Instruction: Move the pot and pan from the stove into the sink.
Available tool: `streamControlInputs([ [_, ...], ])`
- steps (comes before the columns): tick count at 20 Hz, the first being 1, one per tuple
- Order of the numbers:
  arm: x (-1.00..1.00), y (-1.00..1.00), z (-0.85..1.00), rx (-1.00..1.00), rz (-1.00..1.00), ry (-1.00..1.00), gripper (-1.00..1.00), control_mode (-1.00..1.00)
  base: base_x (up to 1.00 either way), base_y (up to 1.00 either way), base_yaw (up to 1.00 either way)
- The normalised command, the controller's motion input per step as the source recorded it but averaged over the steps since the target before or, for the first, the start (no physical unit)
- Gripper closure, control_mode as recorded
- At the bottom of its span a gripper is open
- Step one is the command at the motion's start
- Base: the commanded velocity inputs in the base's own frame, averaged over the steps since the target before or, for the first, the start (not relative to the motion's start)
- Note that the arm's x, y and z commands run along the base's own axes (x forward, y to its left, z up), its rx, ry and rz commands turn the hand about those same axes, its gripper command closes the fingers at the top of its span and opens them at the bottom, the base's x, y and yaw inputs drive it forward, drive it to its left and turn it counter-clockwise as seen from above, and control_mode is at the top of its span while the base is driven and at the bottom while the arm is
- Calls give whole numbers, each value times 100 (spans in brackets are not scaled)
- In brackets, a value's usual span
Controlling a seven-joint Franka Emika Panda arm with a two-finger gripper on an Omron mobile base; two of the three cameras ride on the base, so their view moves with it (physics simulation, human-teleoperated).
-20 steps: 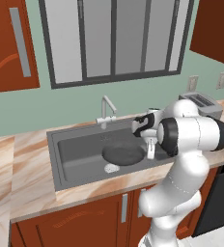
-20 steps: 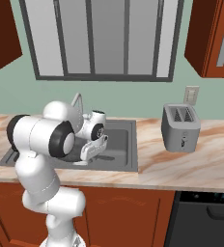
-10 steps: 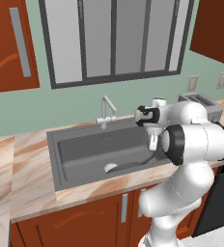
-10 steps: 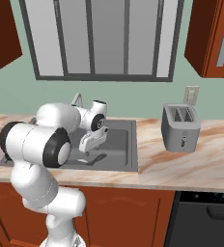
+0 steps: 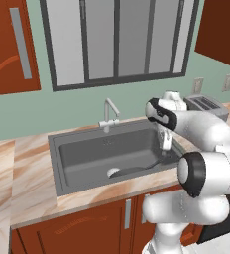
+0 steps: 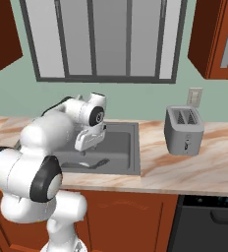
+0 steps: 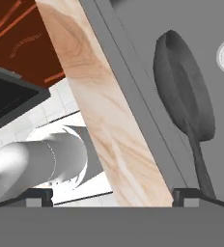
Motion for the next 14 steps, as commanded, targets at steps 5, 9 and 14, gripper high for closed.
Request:
streamControlInputs([
  [5, -99, 6, 33, 0, 7, -2, -100, -100, 0, 0, 0],
  [9, -93, 24, 30, 0, 8, -1, -100, -100, 0, 0, 0],
  [14, -80, 30, 26, 0, 7, -2, -100, -100, 0, 0, 0],
])
